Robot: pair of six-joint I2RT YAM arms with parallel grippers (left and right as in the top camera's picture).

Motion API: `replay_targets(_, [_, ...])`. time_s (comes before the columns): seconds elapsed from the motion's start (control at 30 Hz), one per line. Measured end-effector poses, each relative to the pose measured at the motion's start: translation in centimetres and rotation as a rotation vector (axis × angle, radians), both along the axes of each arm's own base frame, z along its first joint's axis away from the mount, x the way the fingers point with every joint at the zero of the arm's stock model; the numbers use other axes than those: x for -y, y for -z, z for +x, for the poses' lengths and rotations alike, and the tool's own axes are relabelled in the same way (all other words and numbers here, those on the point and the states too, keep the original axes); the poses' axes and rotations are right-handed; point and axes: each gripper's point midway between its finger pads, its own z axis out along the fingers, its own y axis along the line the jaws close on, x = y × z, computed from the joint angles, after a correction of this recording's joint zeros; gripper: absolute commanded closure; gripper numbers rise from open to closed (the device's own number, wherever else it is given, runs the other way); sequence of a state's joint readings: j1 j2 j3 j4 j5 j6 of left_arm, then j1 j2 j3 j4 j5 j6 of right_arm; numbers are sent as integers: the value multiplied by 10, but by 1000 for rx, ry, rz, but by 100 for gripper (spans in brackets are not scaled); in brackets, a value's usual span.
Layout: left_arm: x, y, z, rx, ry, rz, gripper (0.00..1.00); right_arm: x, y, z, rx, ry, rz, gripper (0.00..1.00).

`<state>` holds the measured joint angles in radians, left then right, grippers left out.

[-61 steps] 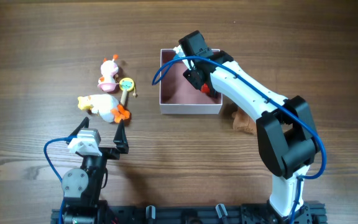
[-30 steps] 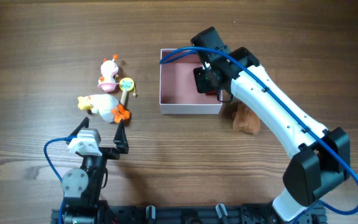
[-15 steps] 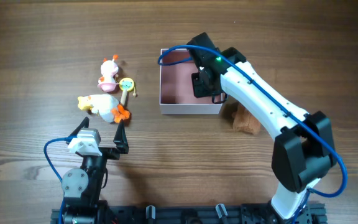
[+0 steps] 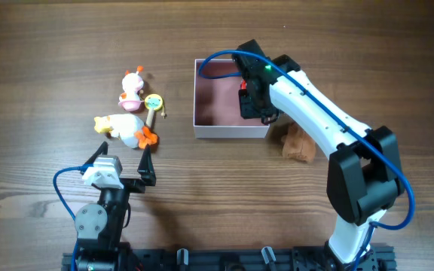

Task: Pack container
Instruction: 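Lower the fire truck into the box and open the right gripper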

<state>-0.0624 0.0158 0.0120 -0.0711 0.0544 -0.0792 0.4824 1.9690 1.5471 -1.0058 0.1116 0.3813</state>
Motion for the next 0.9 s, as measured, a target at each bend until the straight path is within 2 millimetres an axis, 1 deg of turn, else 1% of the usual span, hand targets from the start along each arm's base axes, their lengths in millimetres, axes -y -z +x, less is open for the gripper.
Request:
replay_targets(0.13, [0, 0, 0, 0, 0, 0, 0, -2, 5, 4, 3, 1, 10, 96])
replay_targets(0.23, [0, 0, 0, 0, 0, 0, 0, -7, 4, 10, 25, 0, 29, 96])
replay_targets(0.37, [0, 0, 0, 0, 0, 0, 0, -9, 4, 13, 38, -1, 39, 96])
replay_targets(0.7, [0, 0, 0, 0, 0, 0, 0, -10, 3, 16, 49, -1, 45, 96])
replay_targets(0.9, [0, 0, 0, 0, 0, 0, 0, -10, 2, 21, 75, 3, 38, 96])
